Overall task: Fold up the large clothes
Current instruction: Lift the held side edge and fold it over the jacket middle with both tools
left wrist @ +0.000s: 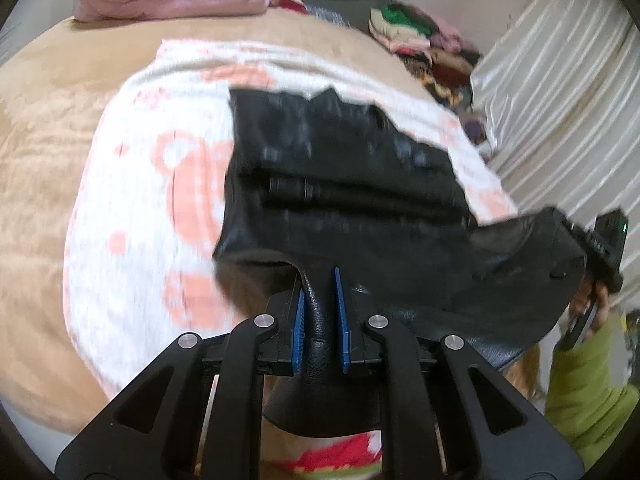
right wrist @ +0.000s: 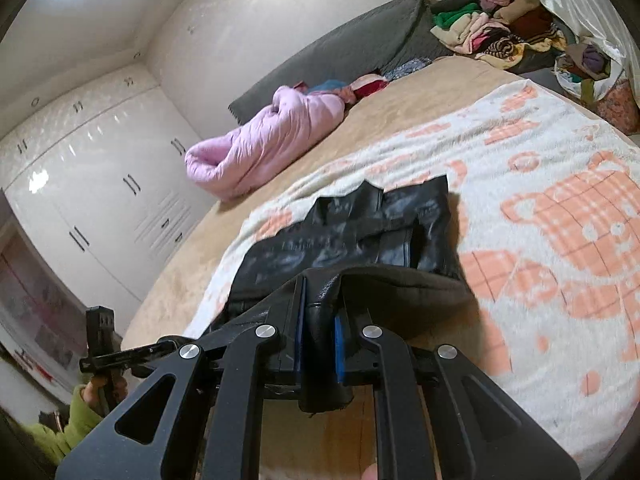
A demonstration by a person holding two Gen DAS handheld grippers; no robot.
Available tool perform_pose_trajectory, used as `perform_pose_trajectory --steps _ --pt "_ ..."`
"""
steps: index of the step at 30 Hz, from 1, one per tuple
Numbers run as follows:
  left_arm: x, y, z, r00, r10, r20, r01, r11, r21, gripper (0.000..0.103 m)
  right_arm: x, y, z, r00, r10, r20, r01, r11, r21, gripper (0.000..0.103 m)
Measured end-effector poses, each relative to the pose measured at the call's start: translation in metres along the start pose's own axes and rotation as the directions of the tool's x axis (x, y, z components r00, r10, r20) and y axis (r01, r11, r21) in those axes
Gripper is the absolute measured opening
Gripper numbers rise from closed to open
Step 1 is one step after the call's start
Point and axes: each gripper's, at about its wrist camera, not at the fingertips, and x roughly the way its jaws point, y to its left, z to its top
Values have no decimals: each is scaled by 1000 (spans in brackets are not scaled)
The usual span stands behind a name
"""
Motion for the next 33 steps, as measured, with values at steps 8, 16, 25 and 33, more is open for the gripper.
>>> perform_pose_trajectory --steps 8,16,25,33 --pt "15 -4 63 997 -4 73 8 998 -54 7 28 -18 37 999 -13 31 10 997 77 11" --pt "51 5 104 997 29 71 -21 995 -101 8 75 -38 70 998 -68 8 66 988 140 13" --pt "89 25 133 999 44 28 -39 987 -154 10 125 -65 82 989 -135 -58 143 973 180 14" --pt "123 47 143 997 78 -2 -77 975 -208 15 168 -85 87 970 -210 -125 230 956 182 18"
